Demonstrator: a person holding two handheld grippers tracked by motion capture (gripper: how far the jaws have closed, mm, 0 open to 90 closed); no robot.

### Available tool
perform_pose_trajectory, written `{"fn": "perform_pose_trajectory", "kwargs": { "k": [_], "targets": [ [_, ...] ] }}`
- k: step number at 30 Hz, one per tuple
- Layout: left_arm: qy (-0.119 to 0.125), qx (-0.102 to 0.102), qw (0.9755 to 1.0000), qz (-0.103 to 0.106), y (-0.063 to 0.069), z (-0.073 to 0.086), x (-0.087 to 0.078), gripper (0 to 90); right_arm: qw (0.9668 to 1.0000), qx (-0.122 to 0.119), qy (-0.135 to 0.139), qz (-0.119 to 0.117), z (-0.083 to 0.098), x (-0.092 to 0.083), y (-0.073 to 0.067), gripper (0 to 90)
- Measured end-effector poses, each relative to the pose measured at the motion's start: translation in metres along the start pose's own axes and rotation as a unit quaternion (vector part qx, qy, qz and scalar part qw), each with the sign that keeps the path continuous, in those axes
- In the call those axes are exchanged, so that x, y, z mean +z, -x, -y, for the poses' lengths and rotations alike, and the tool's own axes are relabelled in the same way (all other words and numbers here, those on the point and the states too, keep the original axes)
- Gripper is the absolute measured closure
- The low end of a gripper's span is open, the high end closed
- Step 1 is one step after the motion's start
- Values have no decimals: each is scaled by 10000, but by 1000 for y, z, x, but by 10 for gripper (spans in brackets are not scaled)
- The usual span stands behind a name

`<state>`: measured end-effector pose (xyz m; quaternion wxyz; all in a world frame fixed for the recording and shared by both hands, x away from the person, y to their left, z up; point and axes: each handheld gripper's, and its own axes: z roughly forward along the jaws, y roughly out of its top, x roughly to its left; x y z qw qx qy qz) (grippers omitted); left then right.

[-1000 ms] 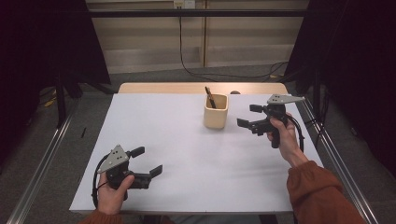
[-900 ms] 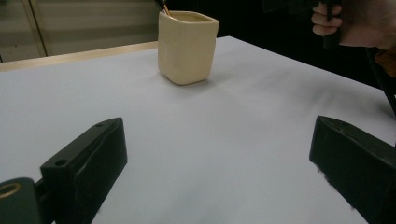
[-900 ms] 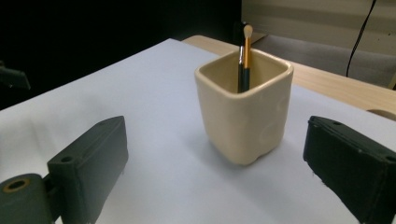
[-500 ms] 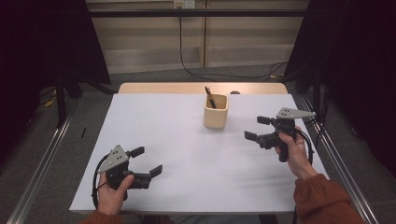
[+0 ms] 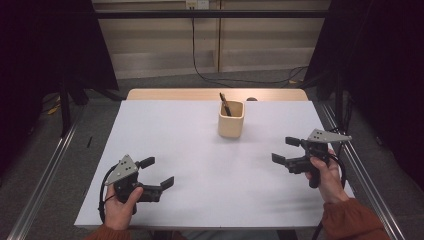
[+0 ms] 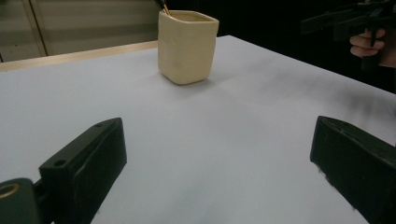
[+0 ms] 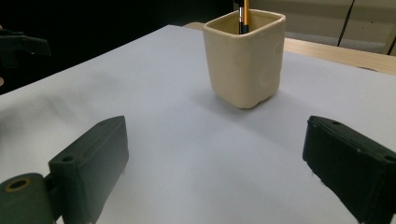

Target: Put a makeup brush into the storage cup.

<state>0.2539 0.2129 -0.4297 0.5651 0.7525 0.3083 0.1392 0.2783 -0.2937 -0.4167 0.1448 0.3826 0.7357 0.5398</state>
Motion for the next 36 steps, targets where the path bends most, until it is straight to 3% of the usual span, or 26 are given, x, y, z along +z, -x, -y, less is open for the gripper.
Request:
{"fn": "perform_pose_trajectory", "kwargs": {
  "k": [7,17,26,36],
  "targets": [
    [-34,43,10000,-3,1,2,-2,30,10000,47,29,30,15,-12,-8,64],
    [39,-48,10000,-49,1,4,-6,30,9998,117,-56,135,35,-30,-15,64],
    [161,-46,9997,-160,6,7,-14,30,9994,217,95,244,46,-44,-18,61],
    [122,-68,9997,-192,6,11,-16,30,9992,204,177,290,47,-46,-18,59]
  ]
}}
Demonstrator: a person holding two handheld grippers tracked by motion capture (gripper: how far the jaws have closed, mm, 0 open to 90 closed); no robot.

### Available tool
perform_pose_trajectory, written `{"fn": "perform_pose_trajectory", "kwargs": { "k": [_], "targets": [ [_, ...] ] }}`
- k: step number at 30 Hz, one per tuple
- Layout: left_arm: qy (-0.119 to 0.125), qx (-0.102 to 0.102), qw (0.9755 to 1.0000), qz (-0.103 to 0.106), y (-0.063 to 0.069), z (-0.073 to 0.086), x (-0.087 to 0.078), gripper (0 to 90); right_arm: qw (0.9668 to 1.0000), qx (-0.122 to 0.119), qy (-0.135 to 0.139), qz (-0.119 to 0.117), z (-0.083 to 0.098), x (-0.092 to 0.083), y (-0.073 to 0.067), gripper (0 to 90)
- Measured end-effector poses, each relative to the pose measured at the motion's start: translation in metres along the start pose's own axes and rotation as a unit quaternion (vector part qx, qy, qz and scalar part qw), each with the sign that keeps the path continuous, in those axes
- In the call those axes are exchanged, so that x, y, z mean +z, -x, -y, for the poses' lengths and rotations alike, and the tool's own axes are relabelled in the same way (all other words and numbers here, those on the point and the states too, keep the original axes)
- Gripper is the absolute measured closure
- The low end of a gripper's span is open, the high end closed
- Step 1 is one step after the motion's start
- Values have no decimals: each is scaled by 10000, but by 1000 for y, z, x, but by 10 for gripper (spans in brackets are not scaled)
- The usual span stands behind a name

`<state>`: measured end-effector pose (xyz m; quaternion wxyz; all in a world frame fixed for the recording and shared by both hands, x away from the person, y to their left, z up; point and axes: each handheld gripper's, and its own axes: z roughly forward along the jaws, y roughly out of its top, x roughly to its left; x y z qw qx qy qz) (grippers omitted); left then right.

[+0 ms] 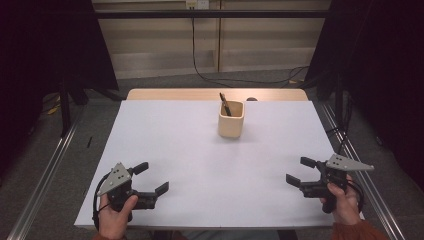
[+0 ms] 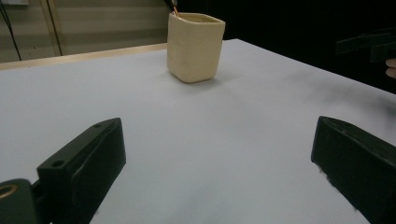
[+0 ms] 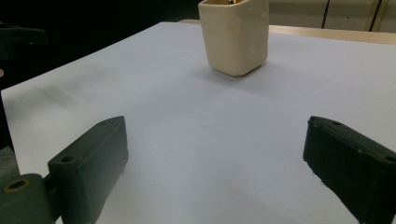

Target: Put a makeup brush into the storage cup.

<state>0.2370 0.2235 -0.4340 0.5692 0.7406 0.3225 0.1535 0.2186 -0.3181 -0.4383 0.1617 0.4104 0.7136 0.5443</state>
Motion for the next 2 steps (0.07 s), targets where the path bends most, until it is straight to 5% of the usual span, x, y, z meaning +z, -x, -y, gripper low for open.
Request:
{"fn": "perform_pose_trajectory", "kwargs": {
  "k": [2],
  "targets": [
    [-3,0,10000,-2,0,0,1,30,10000,-3,22,4,0,0,1,58]
  ]
}}
